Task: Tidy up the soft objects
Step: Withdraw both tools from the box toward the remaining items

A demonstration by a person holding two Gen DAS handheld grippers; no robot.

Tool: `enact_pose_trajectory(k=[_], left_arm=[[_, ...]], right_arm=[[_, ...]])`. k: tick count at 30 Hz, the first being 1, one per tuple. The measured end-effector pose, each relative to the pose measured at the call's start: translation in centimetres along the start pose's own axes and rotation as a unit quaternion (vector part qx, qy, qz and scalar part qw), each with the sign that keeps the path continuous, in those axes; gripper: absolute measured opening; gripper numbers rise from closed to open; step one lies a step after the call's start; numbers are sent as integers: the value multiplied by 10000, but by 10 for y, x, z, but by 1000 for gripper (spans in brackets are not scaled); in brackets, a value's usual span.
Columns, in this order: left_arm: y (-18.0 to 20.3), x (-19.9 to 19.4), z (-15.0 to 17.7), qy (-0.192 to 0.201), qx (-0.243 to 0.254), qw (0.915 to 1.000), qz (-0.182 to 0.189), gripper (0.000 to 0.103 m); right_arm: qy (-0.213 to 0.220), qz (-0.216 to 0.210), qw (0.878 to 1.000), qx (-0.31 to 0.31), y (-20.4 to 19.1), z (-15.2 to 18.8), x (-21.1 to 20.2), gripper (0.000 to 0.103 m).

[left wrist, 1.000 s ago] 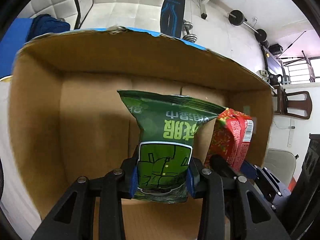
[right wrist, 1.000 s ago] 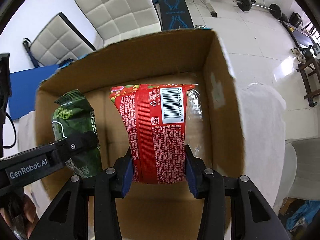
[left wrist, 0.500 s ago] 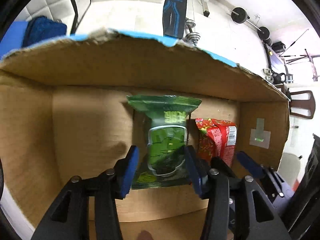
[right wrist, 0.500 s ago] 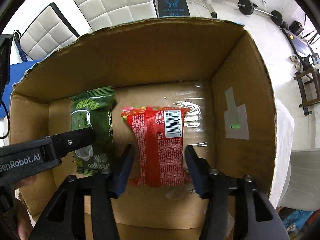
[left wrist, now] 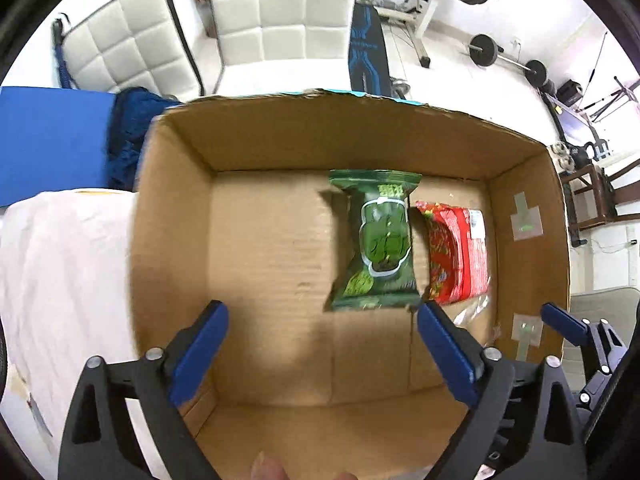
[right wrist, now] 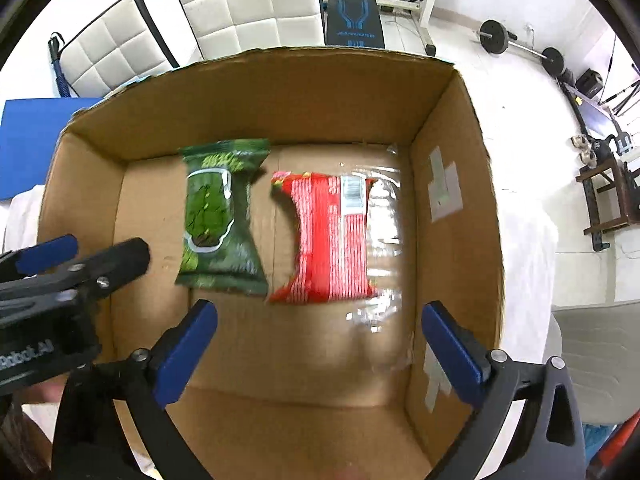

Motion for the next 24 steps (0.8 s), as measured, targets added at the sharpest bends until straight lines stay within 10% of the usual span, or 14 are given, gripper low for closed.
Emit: enact_pose_trajectory(k=[24], left_arm=[[-6, -145, 93, 1091, -361, 9934, -42, 101]], right_arm=[[1262, -7, 9920, -60, -7, 72, -156, 103]])
Point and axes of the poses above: each gripper's, at about its wrist camera, not at the fingertips, and x roughly the way its jaws point, y to its right, z to its underside, the point moved 6 cm from there along x, roughly the way its jaws point, and after that the axes turned 10 degrees about -z, right-handed, at the moved point
